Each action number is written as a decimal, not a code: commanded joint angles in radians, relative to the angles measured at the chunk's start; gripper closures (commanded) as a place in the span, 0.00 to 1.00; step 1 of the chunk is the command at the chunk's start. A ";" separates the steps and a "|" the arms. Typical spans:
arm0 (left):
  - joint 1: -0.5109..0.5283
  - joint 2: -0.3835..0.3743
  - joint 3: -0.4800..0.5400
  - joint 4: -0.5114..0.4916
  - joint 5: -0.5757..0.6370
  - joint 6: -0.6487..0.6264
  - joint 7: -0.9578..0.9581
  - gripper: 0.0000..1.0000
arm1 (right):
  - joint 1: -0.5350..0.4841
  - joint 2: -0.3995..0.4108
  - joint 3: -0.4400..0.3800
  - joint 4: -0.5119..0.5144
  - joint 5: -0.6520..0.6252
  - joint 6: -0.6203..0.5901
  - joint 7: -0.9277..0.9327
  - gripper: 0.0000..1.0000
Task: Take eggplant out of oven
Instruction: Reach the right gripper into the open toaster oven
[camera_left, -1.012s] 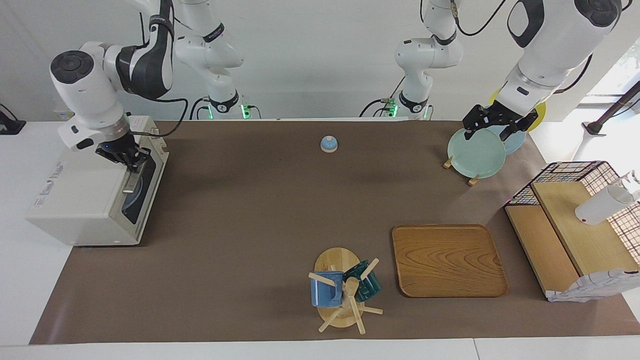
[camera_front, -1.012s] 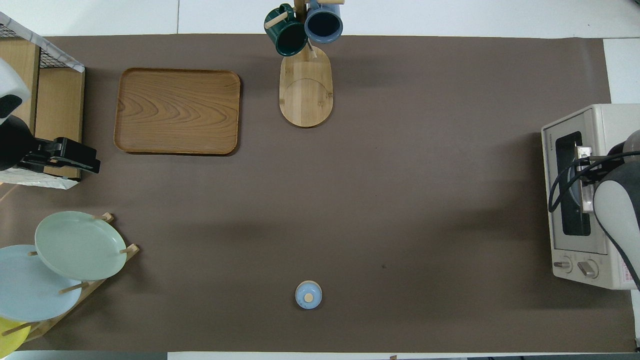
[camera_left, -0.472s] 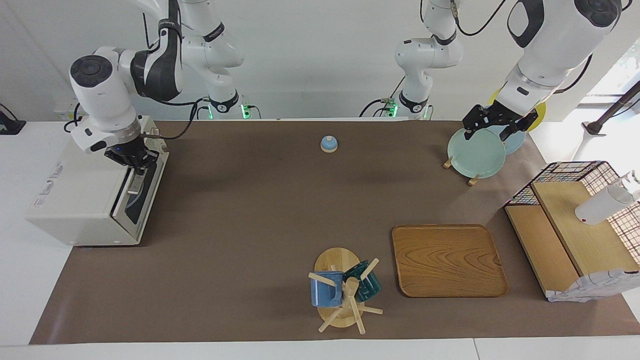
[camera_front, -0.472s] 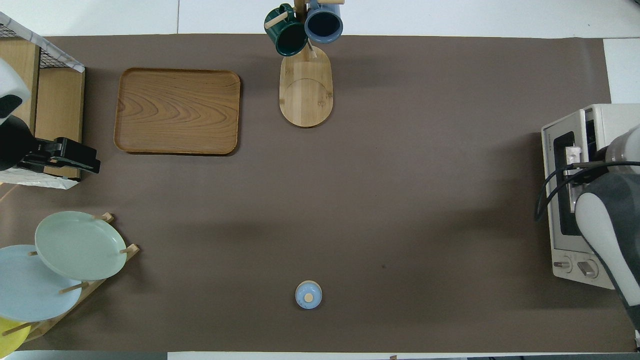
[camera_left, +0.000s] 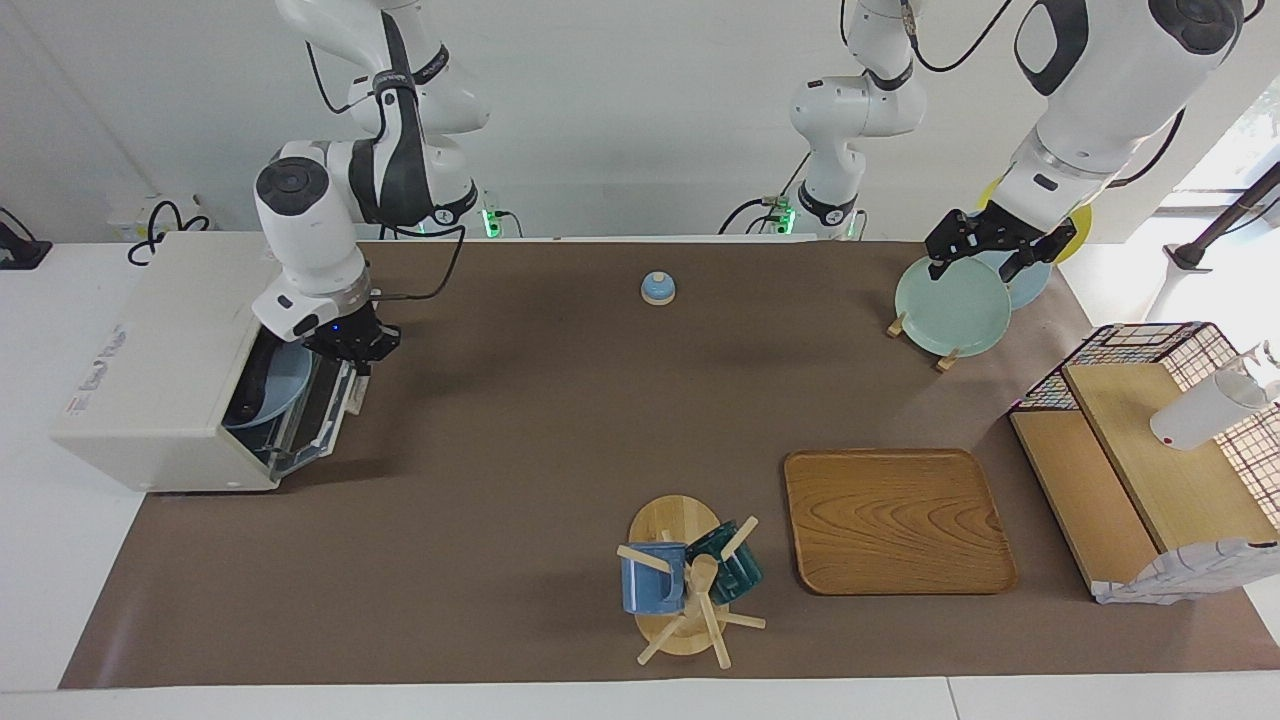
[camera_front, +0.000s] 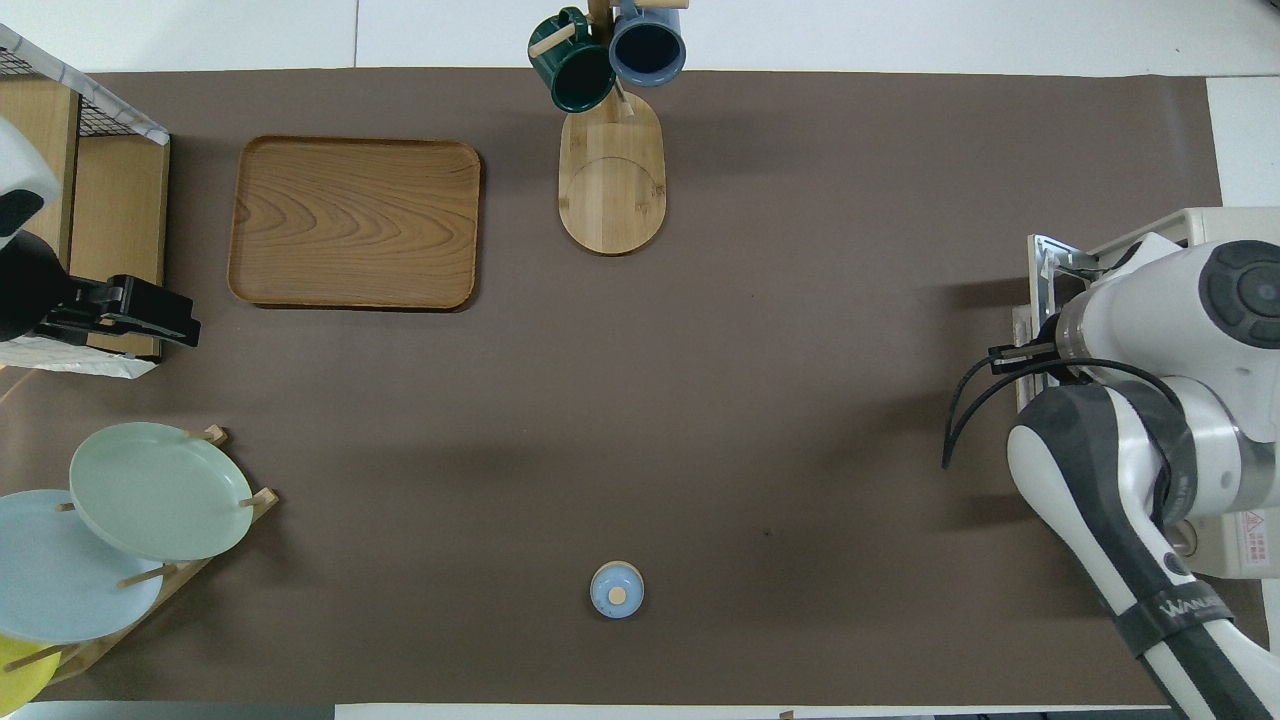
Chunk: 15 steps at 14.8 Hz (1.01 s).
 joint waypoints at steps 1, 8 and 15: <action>0.013 -0.023 -0.008 -0.026 0.020 0.013 0.007 0.00 | -0.005 0.045 -0.019 -0.027 -0.031 0.116 0.010 1.00; 0.022 -0.023 -0.007 -0.026 0.020 0.016 0.008 0.00 | -0.005 0.114 -0.019 -0.069 -0.017 0.225 0.048 1.00; 0.021 -0.023 -0.008 -0.026 0.020 0.018 0.008 0.00 | -0.003 0.115 0.002 -0.100 -0.015 0.244 0.114 1.00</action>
